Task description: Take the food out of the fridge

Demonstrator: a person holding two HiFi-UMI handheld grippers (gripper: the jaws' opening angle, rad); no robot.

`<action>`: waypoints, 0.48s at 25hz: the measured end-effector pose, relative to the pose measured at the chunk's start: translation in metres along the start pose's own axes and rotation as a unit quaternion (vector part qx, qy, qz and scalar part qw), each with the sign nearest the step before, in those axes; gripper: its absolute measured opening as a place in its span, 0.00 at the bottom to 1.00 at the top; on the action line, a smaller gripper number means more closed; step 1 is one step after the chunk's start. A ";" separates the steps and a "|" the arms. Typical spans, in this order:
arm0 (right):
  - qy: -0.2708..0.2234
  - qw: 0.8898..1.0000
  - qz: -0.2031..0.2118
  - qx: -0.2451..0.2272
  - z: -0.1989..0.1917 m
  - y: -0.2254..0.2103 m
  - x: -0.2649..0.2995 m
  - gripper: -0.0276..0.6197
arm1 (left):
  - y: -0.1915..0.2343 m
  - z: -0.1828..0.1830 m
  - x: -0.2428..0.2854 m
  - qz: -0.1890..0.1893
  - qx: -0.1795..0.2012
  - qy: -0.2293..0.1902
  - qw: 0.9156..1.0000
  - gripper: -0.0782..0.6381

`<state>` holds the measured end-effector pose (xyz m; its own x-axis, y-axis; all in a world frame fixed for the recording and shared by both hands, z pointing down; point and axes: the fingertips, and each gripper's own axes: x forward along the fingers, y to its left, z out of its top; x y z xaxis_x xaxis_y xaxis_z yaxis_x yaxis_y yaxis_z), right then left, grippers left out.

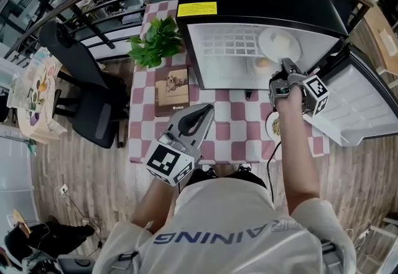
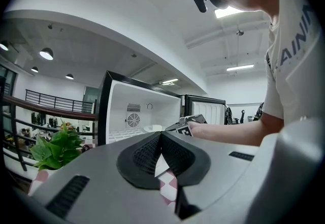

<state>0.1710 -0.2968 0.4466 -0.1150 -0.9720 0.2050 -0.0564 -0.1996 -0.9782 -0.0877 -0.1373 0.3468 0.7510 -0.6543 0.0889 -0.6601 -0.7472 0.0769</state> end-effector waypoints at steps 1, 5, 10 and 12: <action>0.000 1.000 0.002 0.006 0.001 0.000 -0.001 0.10 | 0.000 0.000 0.000 0.001 0.001 0.003 1.000 0.12; 0.008 1.000 0.019 0.021 0.001 0.000 -0.008 0.10 | -0.005 -0.001 0.002 0.002 0.005 0.010 1.000 0.12; 0.040 0.998 0.042 0.010 -0.015 0.011 -0.023 0.09 | -0.007 -0.005 0.004 0.005 0.000 0.013 1.000 0.12; 0.058 0.997 0.052 0.005 -0.022 0.016 -0.034 0.09 | -0.011 -0.005 0.006 0.007 0.001 0.012 1.000 0.12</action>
<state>0.1520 -0.2637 0.4248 -0.2332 -0.9668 0.1045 -0.0289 -0.1005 -0.9945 -0.0757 -0.1327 0.3512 0.7406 -0.6624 0.1132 -0.6711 -0.7376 0.0742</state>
